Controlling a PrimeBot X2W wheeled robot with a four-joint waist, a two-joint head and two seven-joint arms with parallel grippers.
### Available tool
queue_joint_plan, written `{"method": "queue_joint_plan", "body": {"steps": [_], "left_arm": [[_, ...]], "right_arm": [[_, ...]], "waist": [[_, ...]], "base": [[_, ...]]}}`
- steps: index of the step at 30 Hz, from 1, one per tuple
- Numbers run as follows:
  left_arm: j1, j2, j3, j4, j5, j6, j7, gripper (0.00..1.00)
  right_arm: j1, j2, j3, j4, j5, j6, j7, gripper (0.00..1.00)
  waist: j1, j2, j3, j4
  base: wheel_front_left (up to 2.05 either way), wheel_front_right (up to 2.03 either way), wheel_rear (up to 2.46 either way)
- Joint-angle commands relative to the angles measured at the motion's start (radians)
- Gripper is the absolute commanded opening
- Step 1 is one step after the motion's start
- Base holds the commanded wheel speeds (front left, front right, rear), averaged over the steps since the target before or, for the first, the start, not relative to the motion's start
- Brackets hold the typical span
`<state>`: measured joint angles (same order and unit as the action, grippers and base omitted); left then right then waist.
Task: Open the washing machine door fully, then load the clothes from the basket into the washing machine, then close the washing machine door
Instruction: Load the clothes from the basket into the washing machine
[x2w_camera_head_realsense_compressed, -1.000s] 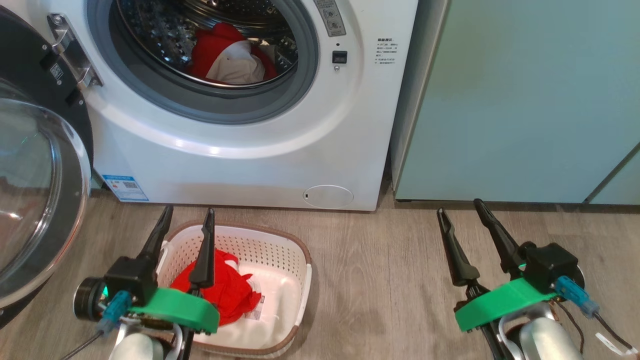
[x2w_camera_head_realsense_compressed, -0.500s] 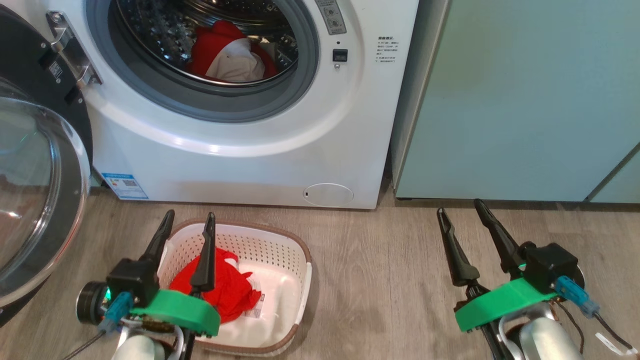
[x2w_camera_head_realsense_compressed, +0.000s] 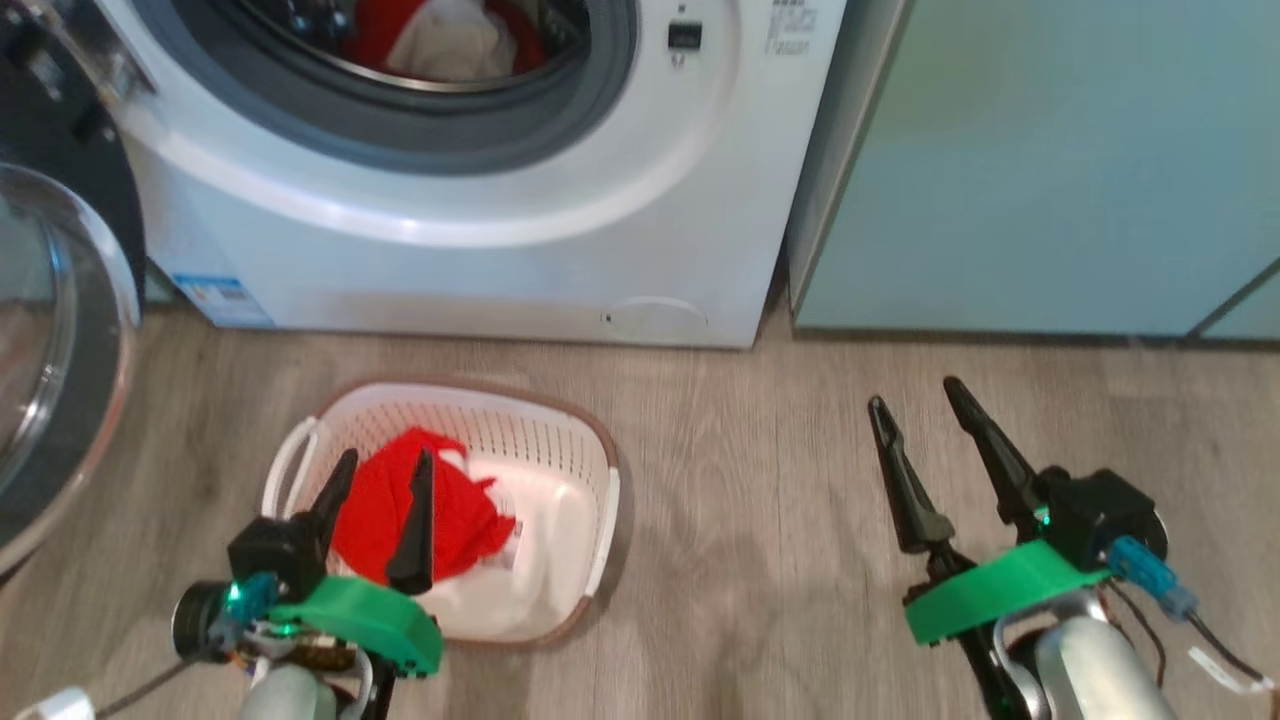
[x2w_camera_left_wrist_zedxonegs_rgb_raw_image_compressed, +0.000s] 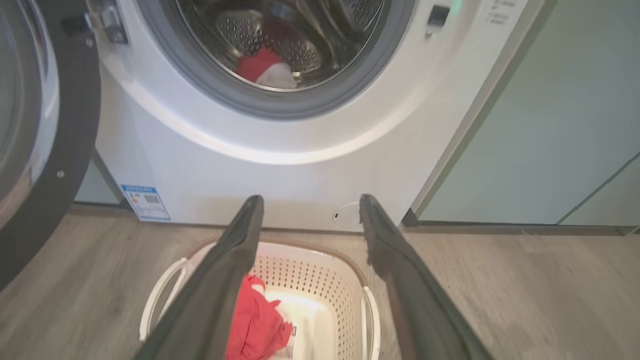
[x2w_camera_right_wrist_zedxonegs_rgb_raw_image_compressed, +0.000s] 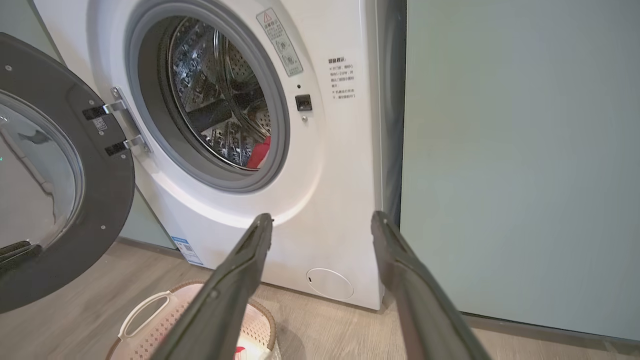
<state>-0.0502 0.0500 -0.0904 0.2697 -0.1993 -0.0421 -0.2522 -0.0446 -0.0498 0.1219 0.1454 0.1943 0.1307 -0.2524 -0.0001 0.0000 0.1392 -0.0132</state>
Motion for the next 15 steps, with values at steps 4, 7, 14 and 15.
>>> {"method": "queue_joint_plan", "body": {"steps": [4, 7, 14, 15], "left_arm": [[-0.099, 0.0, 0.042, 0.072, 0.029, -0.015, -0.01, 1.0], [-0.156, 0.01, 0.04, 0.187, 0.057, -0.03, -0.01, 1.0], [-0.335, 0.077, 0.005, 0.508, 0.112, -0.055, -0.01, 1.0], [-0.36, 0.087, 0.001, 0.548, 0.118, -0.057, -0.01, 1.0]], "right_arm": [[-0.073, 0.0, 0.029, -0.044, -0.021, 0.0, -0.009, 1.0], [-0.091, 0.0, 0.032, -0.05, -0.032, 0.0, -0.009, 1.0], [-0.127, 0.0, 0.04, -0.066, -0.043, 0.0, -0.009, 1.0], [-0.133, 0.0, 0.042, -0.069, -0.043, 0.0, -0.009, 1.0]], "waist": [[0.0001, 0.0, 0.118, -0.012], [0.0001, 0.0, 0.183, -0.022], [0.0001, 0.0, 0.323, -0.064], [0.0001, 0.0, 0.345, -0.073]], "base": [[0.0, 0.0, 0.0], [0.0, 0.0, 0.0], [0.0, 0.0, 0.0], [0.0, 0.0, 0.0]]}}
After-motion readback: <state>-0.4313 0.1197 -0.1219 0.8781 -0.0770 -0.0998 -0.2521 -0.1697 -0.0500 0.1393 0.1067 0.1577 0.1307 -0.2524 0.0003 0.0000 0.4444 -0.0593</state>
